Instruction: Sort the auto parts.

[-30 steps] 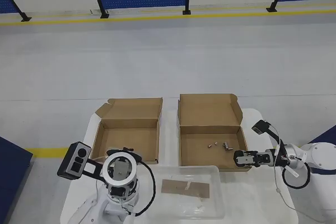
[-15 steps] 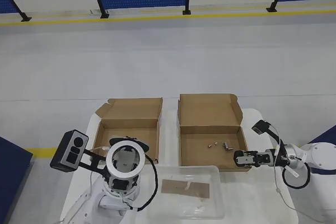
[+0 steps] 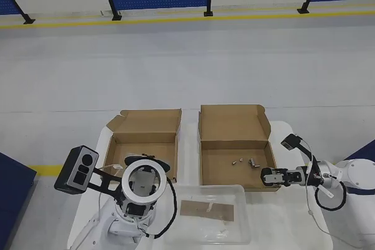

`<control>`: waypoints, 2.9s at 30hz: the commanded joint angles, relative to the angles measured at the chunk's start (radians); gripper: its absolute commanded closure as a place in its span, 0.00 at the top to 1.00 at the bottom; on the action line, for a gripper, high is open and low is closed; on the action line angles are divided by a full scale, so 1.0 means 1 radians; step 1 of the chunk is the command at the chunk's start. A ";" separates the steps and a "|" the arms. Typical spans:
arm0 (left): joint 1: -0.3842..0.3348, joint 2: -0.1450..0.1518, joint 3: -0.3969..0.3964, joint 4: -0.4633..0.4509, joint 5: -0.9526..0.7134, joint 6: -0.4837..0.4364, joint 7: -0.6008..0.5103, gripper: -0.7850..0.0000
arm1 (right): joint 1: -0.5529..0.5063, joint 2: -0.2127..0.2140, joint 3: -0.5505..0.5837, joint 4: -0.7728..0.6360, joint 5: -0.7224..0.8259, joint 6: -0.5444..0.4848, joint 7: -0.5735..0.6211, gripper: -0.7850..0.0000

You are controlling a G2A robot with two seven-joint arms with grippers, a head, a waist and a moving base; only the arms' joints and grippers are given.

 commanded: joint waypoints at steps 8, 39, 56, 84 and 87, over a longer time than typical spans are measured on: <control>0.000 0.000 0.000 0.000 0.000 0.000 0.000 0.00 | 0.000 0.000 0.000 0.000 0.000 0.000 0.000 1.00; 0.000 0.000 0.000 0.000 0.000 0.000 0.000 0.00 | 0.000 0.000 0.000 0.000 0.000 0.000 0.000 1.00; 0.007 -0.002 0.000 -0.012 -0.017 0.017 -0.018 0.00 | 0.000 0.000 0.000 0.000 0.000 0.000 0.000 1.00; 0.104 -0.016 -0.101 0.087 0.057 -0.030 -0.153 0.00 | 0.000 0.000 0.000 0.000 0.000 0.000 0.000 1.00; 0.104 -0.016 -0.101 0.087 0.057 -0.030 -0.153 0.00 | 0.000 0.000 0.000 0.000 0.000 0.000 0.000 1.00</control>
